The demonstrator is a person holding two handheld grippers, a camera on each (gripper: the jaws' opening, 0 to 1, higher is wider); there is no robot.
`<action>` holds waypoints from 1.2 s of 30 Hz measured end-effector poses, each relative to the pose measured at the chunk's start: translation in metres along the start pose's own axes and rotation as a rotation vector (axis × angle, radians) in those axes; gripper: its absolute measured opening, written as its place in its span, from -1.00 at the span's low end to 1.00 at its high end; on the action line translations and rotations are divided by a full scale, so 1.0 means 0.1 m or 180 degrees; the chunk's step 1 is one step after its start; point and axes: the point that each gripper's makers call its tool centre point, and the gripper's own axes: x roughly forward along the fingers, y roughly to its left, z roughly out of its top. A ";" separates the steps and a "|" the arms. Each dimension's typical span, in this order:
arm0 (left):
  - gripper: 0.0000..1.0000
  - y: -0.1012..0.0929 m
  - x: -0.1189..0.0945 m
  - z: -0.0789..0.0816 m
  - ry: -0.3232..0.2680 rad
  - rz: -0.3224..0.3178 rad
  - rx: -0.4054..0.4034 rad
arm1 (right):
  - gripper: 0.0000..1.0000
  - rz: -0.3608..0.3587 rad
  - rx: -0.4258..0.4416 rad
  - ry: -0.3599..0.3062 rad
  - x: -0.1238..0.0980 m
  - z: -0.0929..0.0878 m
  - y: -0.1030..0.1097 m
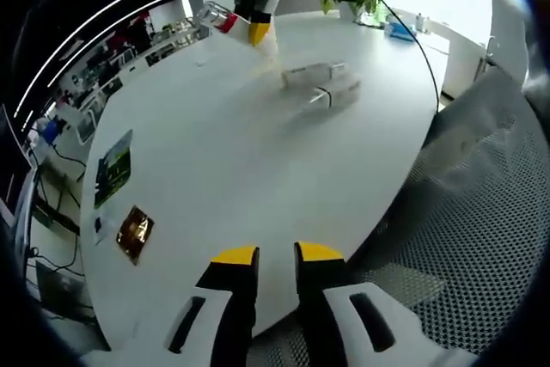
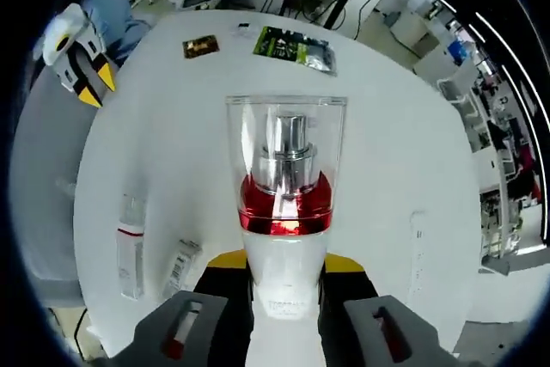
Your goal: Arrange the skincare products in the storage area until every visible bottle or jar stands upright without overlapping.
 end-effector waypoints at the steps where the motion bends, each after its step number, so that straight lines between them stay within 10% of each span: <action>1: -0.73 0.00 0.00 0.00 -0.0001 -0.0002 0.0009 | -0.55 -0.0016 0.0052 -0.0065 -0.03 0.02 0.01; 18: -0.57 -0.08 0.02 0.02 0.0000 -0.0116 0.0095 | -0.55 -0.0337 0.1795 -0.1372 -0.81 0.29 0.53; 36: -0.27 -0.12 0.00 0.07 0.0010 -0.0197 0.0050 | -0.54 -0.0333 0.2225 -0.1920 -1.10 0.53 1.13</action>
